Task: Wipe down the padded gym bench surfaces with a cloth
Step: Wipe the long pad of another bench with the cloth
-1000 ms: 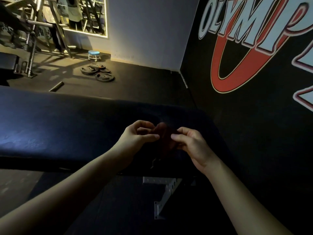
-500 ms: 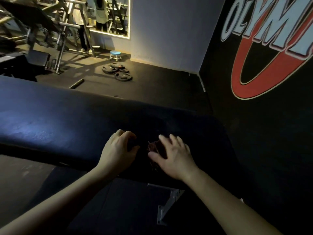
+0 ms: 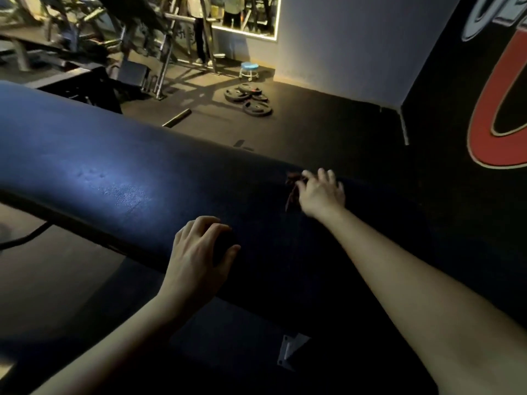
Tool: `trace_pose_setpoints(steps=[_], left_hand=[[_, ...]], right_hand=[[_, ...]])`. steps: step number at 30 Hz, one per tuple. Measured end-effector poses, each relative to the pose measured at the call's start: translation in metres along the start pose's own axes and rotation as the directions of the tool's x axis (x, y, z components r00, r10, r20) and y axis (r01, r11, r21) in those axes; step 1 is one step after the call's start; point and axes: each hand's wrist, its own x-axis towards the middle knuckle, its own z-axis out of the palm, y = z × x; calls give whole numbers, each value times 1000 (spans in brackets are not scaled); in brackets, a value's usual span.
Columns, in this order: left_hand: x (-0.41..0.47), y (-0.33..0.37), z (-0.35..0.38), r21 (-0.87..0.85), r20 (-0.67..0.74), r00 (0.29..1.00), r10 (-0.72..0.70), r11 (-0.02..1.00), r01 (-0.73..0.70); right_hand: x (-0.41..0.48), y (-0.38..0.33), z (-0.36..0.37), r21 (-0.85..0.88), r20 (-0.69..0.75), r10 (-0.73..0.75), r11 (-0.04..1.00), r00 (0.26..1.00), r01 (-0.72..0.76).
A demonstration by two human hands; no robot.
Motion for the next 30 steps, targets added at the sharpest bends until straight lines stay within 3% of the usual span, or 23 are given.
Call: trace_pose_setpoints(steps=[2, 3, 6, 8, 14, 17, 19, 21, 23, 25, 26, 28, 30], left_hand=[[2, 2, 0, 15, -6, 1000, -29, 999, 29], [4, 3, 0, 31, -11, 999, -49, 998, 49], [13, 9, 0, 84, -21, 997, -78, 993, 79], [19, 13, 3, 112, -3, 998, -61, 992, 60], [32, 29, 19, 108, 73, 997, 17, 994, -25], [34, 36, 24, 68, 113, 992, 59, 995, -67], [39, 42, 28, 62, 149, 984, 93, 993, -103], [46, 50, 32, 65, 181, 978, 105, 991, -119], [57, 58, 36, 67, 186, 976, 111, 990, -125], [65, 65, 40, 52, 181, 976, 120, 990, -132], [68, 67, 41, 42, 178, 977, 122, 990, -131], [70, 71, 45, 40, 173, 977, 122, 991, -130], [69, 72, 49, 52, 186, 974, 130, 989, -142]], right_hand=[[30, -16, 3, 30, 7, 94, 995, 996, -95], [32, -32, 6, 35, 16, 55, 998, 998, -55], [8, -80, 17, -26, 49, -337, 941, 940, 338], [5, -78, 17, -24, 108, -422, 904, 900, 427], [36, 67, -5, -54, -89, -102, 994, 991, 97], [16, 139, -17, 18, -147, 159, 987, 976, -158], [9, 141, -17, 65, -152, 300, 954, 942, -293], [-2, 104, -10, 32, -176, 185, 983, 967, -182], [-22, 55, -2, -27, -165, -156, 988, 974, 154], [-48, 31, 2, -18, -41, -430, 903, 902, 429], [-56, 36, 1, 14, -20, -477, 879, 879, 477], [-55, 75, -6, 18, -80, -394, 918, 916, 396], [-44, 130, -16, 31, -173, -183, 981, 968, 191]])
